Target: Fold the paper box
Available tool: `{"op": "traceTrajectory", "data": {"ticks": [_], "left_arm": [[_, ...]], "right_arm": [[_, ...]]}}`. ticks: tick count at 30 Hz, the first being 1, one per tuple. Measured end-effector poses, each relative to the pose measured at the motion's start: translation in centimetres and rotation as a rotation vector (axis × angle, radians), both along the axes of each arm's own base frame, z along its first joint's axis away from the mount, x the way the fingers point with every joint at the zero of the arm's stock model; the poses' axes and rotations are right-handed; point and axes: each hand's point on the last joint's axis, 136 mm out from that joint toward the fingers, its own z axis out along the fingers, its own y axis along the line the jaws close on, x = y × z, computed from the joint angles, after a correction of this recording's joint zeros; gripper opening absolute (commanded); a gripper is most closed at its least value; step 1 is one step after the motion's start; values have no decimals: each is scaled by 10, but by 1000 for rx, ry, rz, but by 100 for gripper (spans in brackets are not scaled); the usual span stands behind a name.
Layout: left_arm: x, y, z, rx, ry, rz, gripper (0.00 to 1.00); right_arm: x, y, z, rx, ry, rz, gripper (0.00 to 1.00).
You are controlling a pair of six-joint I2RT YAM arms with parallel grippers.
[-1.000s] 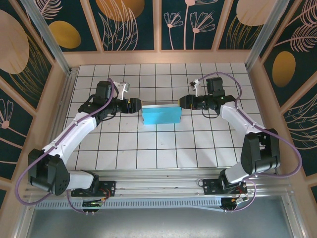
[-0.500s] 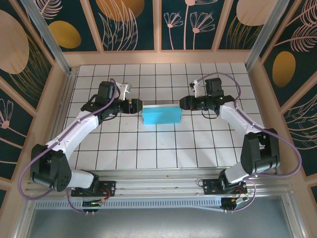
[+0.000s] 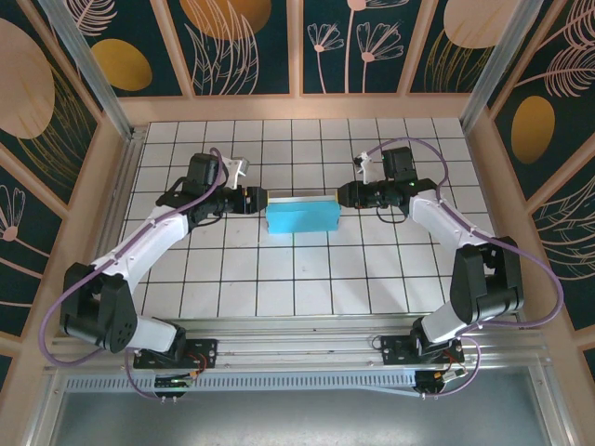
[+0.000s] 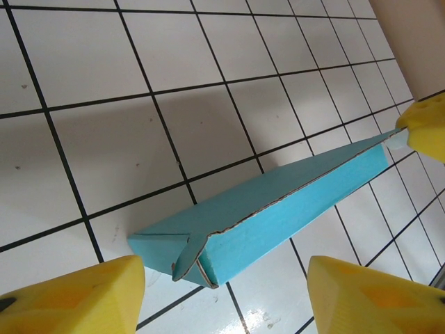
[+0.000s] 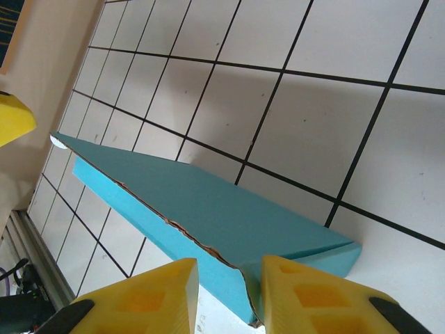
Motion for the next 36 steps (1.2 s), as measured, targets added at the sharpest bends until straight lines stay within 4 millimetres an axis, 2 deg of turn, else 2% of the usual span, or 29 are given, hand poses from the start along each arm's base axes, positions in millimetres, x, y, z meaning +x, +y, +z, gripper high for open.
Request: {"op": "traceTrajectory", "data": {"ticks": [4, 9, 18, 23, 30, 36], "left_arm": [[2, -2, -3, -10, 7, -3, 56], [4, -4, -5, -15, 14, 0, 46], [7, -4, -18, -3, 45, 4, 49], [8, -5, -22, -3, 51, 4, 39], [9, -7, -24, -14, 65, 5, 25], [7, -6, -28, -14, 76, 7, 20]], "right_arm": [[0, 1, 0, -3, -1, 2, 29], [-1, 1, -1, -3, 1, 2, 28], [0, 1, -2, -4, 4, 2, 28], [0, 1, -2, -4, 4, 2, 27], [0, 2, -2, -4, 10, -3, 21], [-1, 3, -3, -6, 10, -1, 21]]}}
